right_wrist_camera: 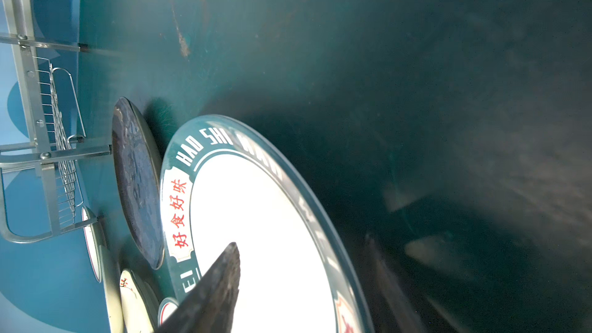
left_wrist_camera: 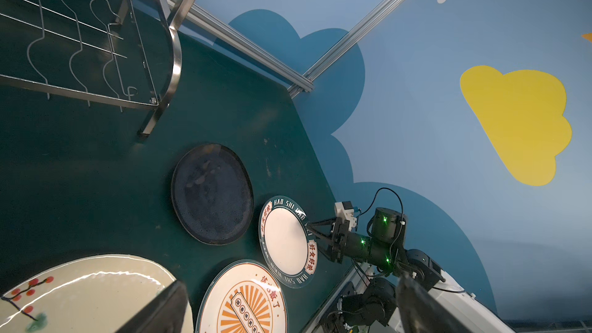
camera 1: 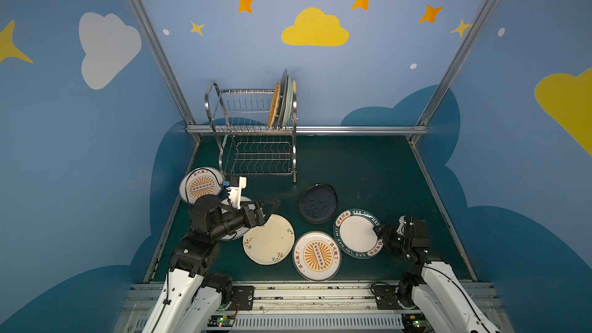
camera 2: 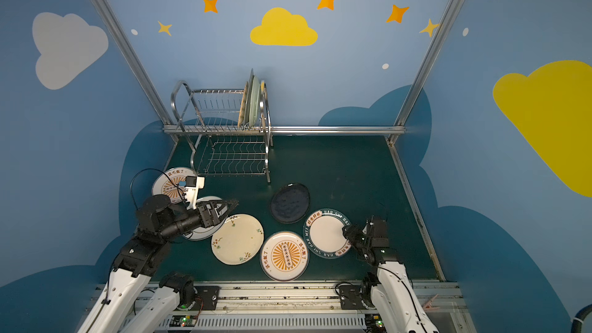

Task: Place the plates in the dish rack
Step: 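Grip the HAO SHI HAO WEI plate's rim with the right gripper and tilt it up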

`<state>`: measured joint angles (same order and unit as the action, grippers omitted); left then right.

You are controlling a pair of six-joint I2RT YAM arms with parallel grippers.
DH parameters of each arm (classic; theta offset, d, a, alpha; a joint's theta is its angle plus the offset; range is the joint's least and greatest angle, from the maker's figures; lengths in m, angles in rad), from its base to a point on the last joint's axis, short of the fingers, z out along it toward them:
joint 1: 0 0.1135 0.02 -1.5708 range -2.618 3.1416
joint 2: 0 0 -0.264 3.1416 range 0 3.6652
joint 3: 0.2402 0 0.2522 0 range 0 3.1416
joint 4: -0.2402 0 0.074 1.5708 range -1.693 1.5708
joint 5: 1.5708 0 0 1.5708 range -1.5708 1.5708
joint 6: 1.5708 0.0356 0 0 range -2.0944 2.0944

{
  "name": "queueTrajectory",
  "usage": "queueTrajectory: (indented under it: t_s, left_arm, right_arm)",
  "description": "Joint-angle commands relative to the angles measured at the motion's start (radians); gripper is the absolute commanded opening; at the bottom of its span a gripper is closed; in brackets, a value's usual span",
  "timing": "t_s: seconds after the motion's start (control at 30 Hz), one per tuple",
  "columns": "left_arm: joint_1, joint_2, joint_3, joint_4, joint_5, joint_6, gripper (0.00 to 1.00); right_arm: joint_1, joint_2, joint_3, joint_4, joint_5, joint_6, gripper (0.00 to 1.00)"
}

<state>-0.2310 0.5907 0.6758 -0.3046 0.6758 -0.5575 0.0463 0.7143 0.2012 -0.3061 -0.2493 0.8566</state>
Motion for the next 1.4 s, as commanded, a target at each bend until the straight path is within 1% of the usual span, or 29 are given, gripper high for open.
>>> queueTrajectory:
  t_s: [0.0,0.17,0.3,0.53,0.9,1.17,1.37]
  left_arm:
    - [0.004,-0.011,-0.008,0.001,-0.008,0.006,1.0]
    - [0.003,-0.014,-0.008,-0.002,-0.014,0.006,1.0]
    - [0.002,-0.017,-0.009,-0.002,-0.016,0.006,1.0]
    - [0.003,-0.021,-0.009,-0.004,-0.021,0.006,1.0]
    - [0.002,-0.03,-0.011,-0.008,-0.032,0.008,1.0]
    - [0.004,-0.031,-0.011,-0.01,-0.039,0.011,1.0]
    - [0.004,-0.032,-0.012,-0.014,-0.047,0.013,1.0]
  right_arm:
    - [-0.003,0.024,-0.031,-0.002,-0.015,-0.001,0.55]
    - [-0.003,0.033,-0.031,-0.002,0.003,-0.004,0.46]
    - [-0.003,0.031,-0.037,0.005,0.01,-0.005,0.36]
    - [-0.002,0.037,-0.043,0.015,0.016,-0.005,0.28]
    - [-0.003,0.012,-0.051,0.016,0.019,0.0,0.09]
    - [-0.004,-0.049,-0.044,-0.004,0.016,0.007,0.0]
    - [-0.005,-0.057,-0.018,-0.003,0.006,0.007,0.0]
